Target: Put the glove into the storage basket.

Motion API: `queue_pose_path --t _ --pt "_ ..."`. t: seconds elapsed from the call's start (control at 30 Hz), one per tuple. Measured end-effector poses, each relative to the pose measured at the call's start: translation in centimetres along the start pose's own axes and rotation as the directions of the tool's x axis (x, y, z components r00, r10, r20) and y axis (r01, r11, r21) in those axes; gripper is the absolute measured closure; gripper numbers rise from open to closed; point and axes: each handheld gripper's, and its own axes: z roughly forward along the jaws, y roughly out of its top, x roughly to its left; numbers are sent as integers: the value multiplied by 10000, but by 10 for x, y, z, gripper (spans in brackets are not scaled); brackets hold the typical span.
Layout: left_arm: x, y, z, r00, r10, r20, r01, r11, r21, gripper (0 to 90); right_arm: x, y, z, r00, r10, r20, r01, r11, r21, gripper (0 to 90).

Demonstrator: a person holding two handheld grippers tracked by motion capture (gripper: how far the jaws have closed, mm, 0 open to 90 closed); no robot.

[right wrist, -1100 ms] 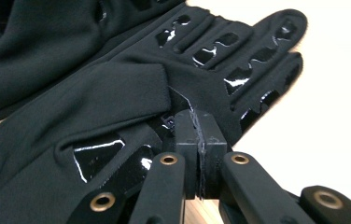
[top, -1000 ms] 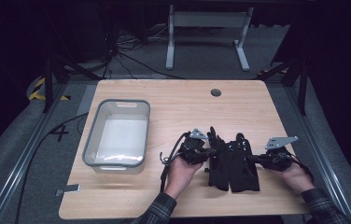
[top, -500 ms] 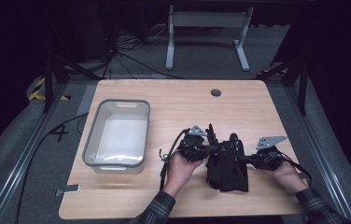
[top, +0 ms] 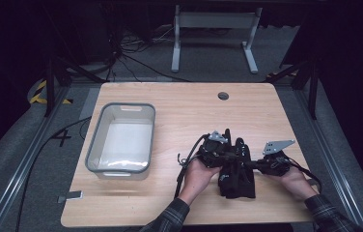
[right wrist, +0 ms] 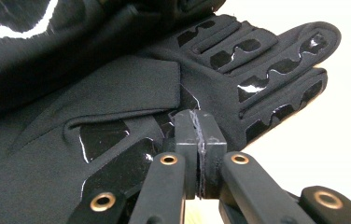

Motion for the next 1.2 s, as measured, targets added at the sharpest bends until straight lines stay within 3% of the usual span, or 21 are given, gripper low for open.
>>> queue_pose_path --t 0.27,0.43,0.5,0.83,1.03,1.17,1.2 --pt "-2 6 21 10000 15 65 -17 9996 298 869 0 2 2 9999 -80 -79 79 10000 -41 899" --pt "-2 7 28 10000 -28 20 27 9994 353 868 -4 1 -10 9995 -153 283 160 9996 -229 898" --pt "-2 8 31 10000 -26 1 26 9992 405 868 -9 -1 -18 9978 -133 647 151 9995 -272 898" --pt "-6 11 49 9997 79 237 -90 9988 474 839 -17 -10 -20 9965 -102 832 112 9999 -111 897" --pt "-10 16 40 9986 398 349 -398 9992 -8 739 -20 -11 -25 9958 57 910 -35 9997 -247 897" --pt "-8 17 27 9986 513 161 -510 9985 -182 791 -20 -11 -26 9961 97 871 -70 9995 -307 897" --pt "-6 15 21 9986 526 -60 -527 9984 -184 813 -19 -11 -27 9963 96 858 -69 9995 -320 897"
